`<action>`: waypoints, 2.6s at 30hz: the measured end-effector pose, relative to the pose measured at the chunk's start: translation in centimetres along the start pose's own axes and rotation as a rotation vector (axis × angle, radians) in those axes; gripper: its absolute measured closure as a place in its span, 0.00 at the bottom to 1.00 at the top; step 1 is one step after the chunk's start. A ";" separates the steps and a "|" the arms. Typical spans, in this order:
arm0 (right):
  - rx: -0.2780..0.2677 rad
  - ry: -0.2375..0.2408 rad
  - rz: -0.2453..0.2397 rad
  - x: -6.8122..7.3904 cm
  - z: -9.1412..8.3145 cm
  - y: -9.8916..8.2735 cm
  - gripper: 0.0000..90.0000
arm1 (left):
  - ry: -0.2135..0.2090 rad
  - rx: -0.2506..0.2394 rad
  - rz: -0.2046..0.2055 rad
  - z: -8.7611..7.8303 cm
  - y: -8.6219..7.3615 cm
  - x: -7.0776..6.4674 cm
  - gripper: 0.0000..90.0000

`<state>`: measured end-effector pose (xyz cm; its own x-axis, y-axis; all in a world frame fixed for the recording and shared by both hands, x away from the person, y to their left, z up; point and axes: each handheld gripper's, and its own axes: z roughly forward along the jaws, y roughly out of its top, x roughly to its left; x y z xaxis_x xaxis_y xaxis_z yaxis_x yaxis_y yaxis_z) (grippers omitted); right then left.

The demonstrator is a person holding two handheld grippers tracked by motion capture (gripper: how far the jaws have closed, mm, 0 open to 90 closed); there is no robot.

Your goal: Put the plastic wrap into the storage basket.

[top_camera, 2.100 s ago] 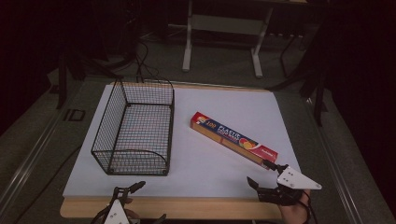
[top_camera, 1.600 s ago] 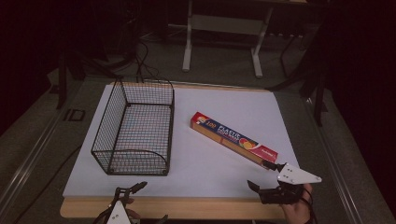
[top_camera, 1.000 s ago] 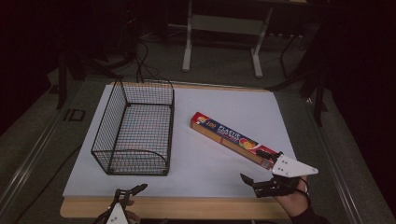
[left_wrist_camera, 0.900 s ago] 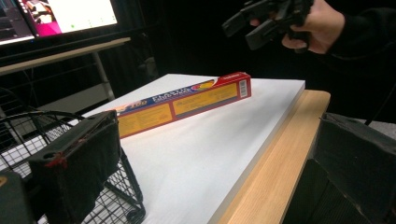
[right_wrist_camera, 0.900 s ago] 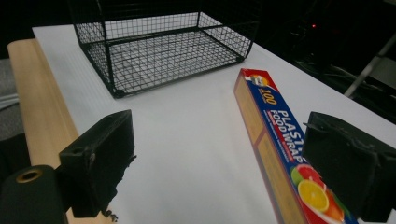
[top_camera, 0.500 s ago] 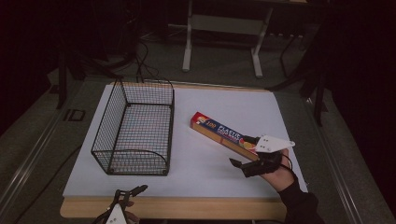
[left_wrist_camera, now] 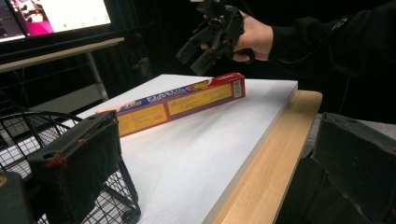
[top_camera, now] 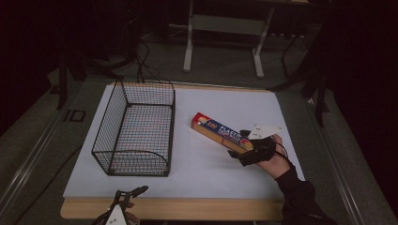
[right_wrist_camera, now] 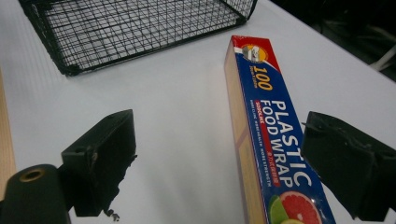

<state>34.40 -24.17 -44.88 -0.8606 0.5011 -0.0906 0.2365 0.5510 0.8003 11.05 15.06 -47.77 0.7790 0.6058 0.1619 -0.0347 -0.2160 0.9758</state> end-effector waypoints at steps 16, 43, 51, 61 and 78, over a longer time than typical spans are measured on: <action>0.124 -0.016 0.027 -3.1 2.4 0.6 0.12 | 0.007 0.008 0.010 0.0 -0.1 0.0 0.02; 0.337 -0.010 0.081 -6.3 6.6 0.2 0.14 | 0.020 0.016 0.014 -0.4 -0.1 0.3 0.02; 0.402 0.002 0.069 -6.4 7.7 0.2 0.17 | 0.021 0.013 0.012 -0.6 -0.1 0.3 0.02; 0.535 0.013 0.047 -6.8 8.8 0.2 0.31 | 0.023 0.014 0.012 -0.7 -0.1 0.4 0.02; 0.748 0.100 0.079 -7.4 10.3 1.8 0.41 | 0.026 0.019 0.022 -0.7 -0.2 0.3 0.02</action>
<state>45.88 -20.00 -48.85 -0.8568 0.5146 0.0333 0.5114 0.8396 0.1832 10.84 15.82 -47.77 0.7614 0.6206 0.1873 -0.0395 -0.2439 0.9690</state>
